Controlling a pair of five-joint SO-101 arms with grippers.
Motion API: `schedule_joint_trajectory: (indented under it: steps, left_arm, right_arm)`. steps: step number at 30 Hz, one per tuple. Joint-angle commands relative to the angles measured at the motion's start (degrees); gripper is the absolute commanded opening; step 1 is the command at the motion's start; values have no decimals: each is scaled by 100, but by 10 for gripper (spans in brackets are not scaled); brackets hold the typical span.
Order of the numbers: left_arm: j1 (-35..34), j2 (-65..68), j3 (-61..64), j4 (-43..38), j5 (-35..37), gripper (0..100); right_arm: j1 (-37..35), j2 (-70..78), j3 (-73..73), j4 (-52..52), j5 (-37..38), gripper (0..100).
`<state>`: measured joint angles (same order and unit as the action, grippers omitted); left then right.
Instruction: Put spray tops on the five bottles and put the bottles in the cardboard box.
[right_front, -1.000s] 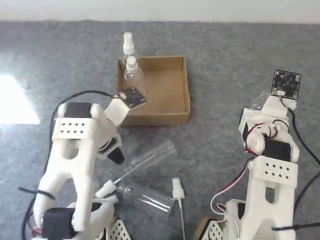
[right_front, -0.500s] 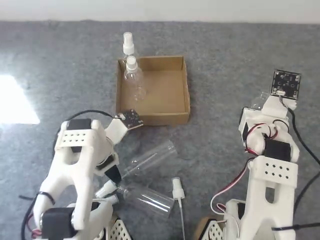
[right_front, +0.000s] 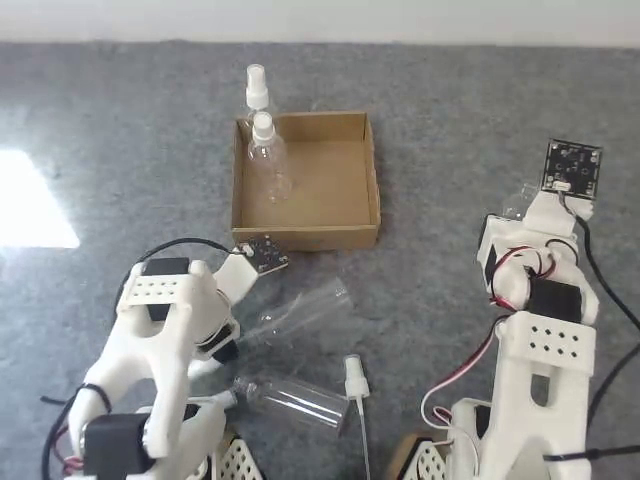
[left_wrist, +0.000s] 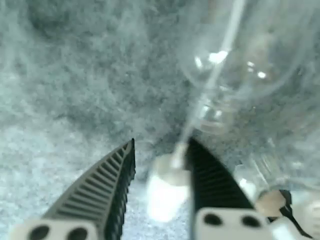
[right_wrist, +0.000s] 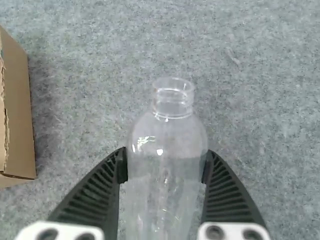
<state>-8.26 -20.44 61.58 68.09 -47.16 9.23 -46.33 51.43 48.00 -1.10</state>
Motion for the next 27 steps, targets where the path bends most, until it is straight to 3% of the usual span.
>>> schedule_joint_trajectory:
  steps: [1, 8, 22, 27]
  left_arm:
    - [-26, -44, -40, -97, -88, 47]
    - [-141, -53, -136, -79, -1152, 19]
    - [-1873, 9, -1262, -281, -4088, 24]
    - [-2347, 9, -1235, -853, -4360, 81]
  right_arm:
    - [48, -180, -97, -127, -18, 84]
    - [48, -180, -97, -127, -18, 84]
    - [48, -180, -97, -127, -18, 84]
    - [57, -180, -97, -127, -18, 84]
